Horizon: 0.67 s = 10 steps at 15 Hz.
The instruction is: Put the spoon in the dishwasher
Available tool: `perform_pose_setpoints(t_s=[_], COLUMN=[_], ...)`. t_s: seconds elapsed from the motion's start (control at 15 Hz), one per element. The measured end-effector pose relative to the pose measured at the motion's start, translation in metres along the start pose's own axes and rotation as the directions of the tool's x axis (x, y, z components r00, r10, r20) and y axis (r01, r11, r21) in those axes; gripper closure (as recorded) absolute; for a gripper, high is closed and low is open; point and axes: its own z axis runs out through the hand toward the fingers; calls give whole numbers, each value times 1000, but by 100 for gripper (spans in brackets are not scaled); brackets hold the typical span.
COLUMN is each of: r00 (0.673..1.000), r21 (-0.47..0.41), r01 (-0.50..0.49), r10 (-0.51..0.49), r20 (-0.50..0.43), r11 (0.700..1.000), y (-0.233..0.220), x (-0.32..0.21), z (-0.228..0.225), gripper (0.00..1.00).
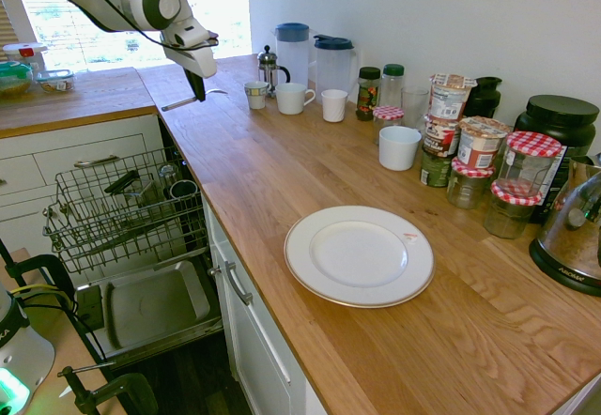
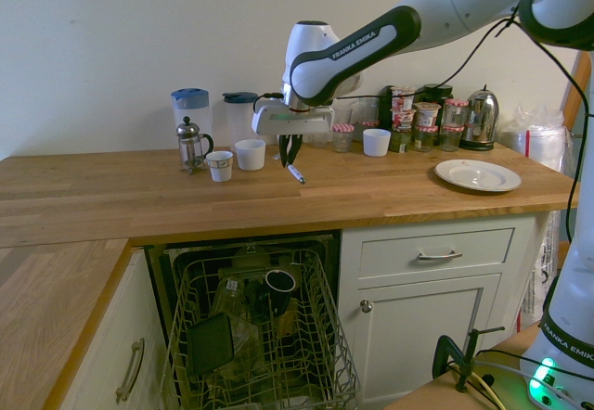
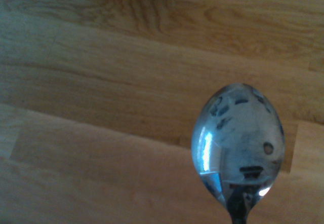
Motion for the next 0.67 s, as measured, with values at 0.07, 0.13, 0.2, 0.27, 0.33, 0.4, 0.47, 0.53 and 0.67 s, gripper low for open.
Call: perform_pose_setpoints(t_s=[0.07, 0.13, 0.2, 0.27, 0.33, 0.4, 0.47, 0.53, 0.67], r00=[1000, 1000, 1000, 1000, 1000, 1000, 999, 999, 995], r21=[5, 8, 12, 12, 9, 12, 17, 21, 26], r01=[4, 10, 11, 9, 7, -5, -21, -39, -96], r10=[-4, -10, -11, -9, -8, 4, 21, 38, 95], r20=[9, 17, 22, 27, 30, 30, 33, 34, 15], r11=[1000, 1000, 1000, 1000, 1000, 1000, 1000, 999, 995], y=[11, 23, 36, 50, 64, 76, 85, 91, 106], x=[-19, -39, -59, -77, -93, -107, -120, -133, -155], z=[1, 3, 6, 11, 15, 18, 22, 27, 41], gripper=[100, 100, 100, 100, 100, 100, 100, 100, 100])
